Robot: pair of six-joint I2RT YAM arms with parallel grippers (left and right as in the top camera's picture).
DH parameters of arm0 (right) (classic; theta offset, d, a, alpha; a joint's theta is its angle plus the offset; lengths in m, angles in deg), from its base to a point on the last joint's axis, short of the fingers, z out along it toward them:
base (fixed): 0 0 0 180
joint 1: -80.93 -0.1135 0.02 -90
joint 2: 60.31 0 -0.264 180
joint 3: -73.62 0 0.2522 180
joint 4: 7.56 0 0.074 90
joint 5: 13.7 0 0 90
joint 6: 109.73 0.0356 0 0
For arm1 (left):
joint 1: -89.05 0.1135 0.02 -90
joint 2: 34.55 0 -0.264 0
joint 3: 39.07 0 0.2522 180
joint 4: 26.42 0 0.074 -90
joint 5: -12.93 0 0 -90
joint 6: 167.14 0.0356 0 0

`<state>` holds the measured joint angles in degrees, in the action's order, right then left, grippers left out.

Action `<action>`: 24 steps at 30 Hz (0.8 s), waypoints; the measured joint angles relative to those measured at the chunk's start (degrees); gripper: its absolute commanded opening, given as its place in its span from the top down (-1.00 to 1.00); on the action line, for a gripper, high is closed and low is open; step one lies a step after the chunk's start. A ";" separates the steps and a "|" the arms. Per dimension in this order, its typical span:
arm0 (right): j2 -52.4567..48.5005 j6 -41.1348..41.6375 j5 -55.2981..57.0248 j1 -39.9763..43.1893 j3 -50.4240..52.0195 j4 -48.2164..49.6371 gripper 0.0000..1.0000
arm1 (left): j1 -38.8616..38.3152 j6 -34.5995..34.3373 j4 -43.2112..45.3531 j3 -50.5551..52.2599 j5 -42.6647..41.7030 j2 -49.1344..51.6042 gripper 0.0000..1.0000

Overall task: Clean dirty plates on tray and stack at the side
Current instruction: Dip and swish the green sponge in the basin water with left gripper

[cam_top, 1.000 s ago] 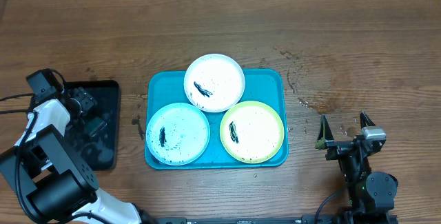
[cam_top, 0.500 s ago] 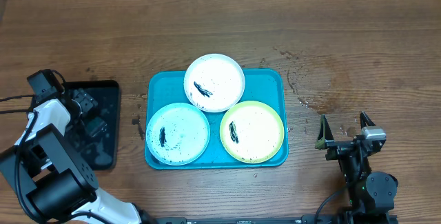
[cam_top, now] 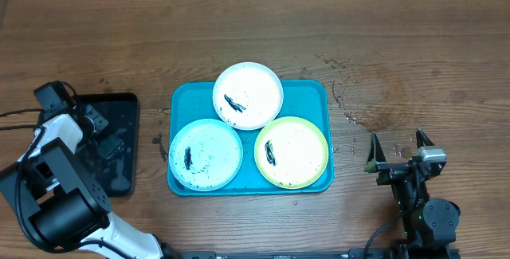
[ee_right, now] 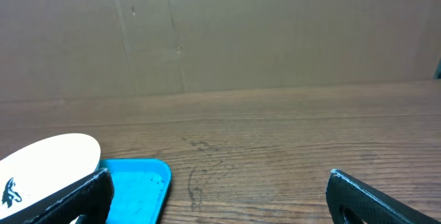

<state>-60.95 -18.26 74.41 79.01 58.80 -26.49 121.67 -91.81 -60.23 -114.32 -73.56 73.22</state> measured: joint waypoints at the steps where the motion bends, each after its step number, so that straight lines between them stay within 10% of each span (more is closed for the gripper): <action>1: 0.00 0.02 -0.02 0.00 0.00 0.00 -1.00 | 0.00 0.20 -0.02 0.00 0.02 0.04 0.92; 3: 0.00 0.02 -0.02 0.00 0.00 0.00 -1.00 | 0.00 0.11 -0.02 0.00 0.00 0.04 0.92; 6: 0.00 0.02 -0.02 0.00 0.00 0.00 -1.00 | 0.00 0.15 -0.11 0.00 0.02 0.04 -1.00; 15: 0.00 0.00 -0.02 0.00 0.00 0.02 -1.00 | 0.00 0.35 -7.34 -1.18 0.24 -0.24 -0.93; 19: 0.00 0.02 0.00 0.00 0.00 0.00 -1.00 | 0.00 0.48 -10.03 -1.36 0.13 -0.50 0.48; 21: 0.00 0.00 0.00 0.00 0.00 0.00 -1.00 | 0.04 0.46 -10.51 -1.36 -0.02 -0.55 0.86; 24: 0.00 0.00 -0.02 0.00 0.00 0.00 -1.00 | 0.04 0.48 -10.62 -1.40 -0.94 -0.63 0.92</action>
<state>-60.95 -18.26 74.39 79.01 58.80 -26.49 121.72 -91.33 -70.86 -115.72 -74.50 72.59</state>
